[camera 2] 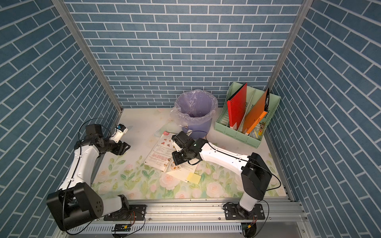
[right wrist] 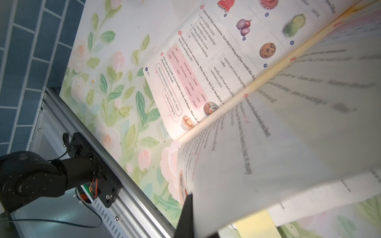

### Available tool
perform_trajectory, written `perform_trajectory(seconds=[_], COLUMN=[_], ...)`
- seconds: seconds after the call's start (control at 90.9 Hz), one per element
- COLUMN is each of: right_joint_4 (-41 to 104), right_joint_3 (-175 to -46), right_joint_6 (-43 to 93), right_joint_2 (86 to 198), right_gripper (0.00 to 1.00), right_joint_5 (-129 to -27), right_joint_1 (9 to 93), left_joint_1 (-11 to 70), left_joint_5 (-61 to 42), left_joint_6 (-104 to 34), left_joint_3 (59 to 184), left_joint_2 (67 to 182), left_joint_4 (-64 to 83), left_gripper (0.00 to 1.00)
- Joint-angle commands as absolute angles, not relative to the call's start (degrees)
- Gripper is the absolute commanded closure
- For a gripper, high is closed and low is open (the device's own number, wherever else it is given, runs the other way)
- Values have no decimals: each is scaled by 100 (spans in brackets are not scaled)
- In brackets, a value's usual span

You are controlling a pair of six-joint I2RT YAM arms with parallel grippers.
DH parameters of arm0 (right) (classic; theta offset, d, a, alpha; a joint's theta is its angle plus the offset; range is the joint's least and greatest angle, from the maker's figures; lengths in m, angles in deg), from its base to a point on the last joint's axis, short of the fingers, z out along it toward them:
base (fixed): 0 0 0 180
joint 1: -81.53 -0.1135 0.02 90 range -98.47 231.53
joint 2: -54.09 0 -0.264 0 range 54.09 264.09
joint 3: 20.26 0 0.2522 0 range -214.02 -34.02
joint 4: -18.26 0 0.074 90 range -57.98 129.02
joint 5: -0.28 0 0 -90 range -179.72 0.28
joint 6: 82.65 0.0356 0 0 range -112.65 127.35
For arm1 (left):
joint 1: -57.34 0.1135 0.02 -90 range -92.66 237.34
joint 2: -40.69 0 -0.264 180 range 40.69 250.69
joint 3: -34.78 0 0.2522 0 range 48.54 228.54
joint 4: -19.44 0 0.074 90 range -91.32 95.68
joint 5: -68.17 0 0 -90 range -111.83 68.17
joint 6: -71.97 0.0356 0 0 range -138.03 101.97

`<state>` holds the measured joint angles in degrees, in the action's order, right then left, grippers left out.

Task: Peel off the used sticky note
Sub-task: Turn the page of the book at the center of the board.

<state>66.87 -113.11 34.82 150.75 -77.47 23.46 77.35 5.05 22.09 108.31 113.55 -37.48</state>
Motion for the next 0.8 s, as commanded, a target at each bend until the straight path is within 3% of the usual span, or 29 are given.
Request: perform_trajectory(seconds=[0.0,0.363,0.396,0.462,0.561,0.671,0.792], right_joint_4=[7743,8705,8830,8853,8592,7921,6914], right_joint_3=[-12225,-16013,-16506,-17120,-17263,-16655,-15580], right_joint_6=[2475,2057,2054,2128,2371,2571,2801], right_joint_2=[15550,18939,19310,19774,19937,19490,18669], right_gripper=[100,100,95,77,36,3,1], right_joint_5=[-7881,-7558,-7511,-7418,-7255,-7116,-6731], right_joint_1=[2321,2227,2229,2252,2323,2317,2330], left_joint_1=[7756,7840,7851,7886,7898,7898,7897], left_joint_5=[535,408,406,379,350,381,515], left_joint_6=[2246,2424,2448,2504,2556,2572,2526], left_joint_3=[10836,10807,10798,10780,10741,10707,10848], left_joint_2=[11277,11254,11250,11251,11250,11224,11233], left_joint_4=[-3940,-4028,-4036,-4042,-4049,-4046,-4114], left_gripper=[34,34,34,34,34,34,34])
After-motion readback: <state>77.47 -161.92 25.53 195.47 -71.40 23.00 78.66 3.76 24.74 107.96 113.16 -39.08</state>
